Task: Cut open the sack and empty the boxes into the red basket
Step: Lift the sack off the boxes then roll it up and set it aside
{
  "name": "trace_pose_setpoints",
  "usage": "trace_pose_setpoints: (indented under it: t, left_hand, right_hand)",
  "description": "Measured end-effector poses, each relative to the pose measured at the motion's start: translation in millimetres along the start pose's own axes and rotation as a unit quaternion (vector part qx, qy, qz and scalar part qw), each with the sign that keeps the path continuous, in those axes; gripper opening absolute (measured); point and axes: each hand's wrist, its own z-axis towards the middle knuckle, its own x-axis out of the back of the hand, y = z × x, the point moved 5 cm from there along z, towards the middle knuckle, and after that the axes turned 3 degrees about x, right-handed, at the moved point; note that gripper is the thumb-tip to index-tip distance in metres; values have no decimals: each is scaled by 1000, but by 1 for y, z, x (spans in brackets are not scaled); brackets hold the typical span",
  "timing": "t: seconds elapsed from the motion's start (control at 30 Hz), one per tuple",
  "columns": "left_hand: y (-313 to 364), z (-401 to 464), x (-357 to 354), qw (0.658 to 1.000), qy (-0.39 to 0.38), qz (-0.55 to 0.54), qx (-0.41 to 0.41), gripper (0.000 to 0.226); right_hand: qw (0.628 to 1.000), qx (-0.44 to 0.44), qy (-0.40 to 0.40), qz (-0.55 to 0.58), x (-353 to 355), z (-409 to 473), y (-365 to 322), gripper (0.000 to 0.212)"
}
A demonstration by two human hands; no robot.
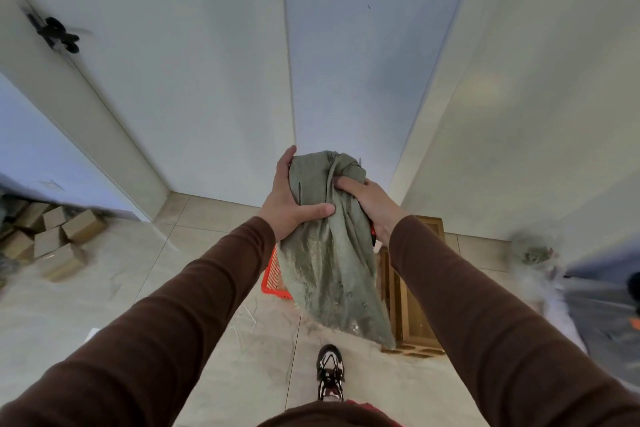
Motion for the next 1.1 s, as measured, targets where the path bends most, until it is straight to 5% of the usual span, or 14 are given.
trace_pose_setpoints:
  t: [0.17, 0.3, 0.5, 0.63, 0.83, 1.03, 1.1]
  left_hand:
    - [-10, -46, -3, 999, 36, 7, -2, 114]
    - [-17, -80, -5, 997, 71, -17, 35, 106]
    - [-6, -116, -26, 993, 59, -6, 99, 97]
    - [6, -133, -48, 992, 36, -4, 121, 87]
    - [12, -159, -91, 997, -39, 7, 70, 116]
    - [9, -188, -144, 996, -87, 1, 19, 129]
    - [11, -196, -160, 998, -68, -10, 17, 132]
  right_hand:
    - [1000, 1, -19, 11, -5, -55, 23, 39]
    - [999, 51, 14, -11, 4, -103, 44, 87]
    - [984, 135, 10, -113, 7, -158, 64, 117]
    - [983, 142, 73, -87, 21, -181, 68, 95]
    - [980, 131, 148, 1, 47, -205, 72, 60]
    - [976, 88, 169, 102, 76, -237, 77, 56]
    - [978, 73, 163, 108, 88, -251, 80, 69]
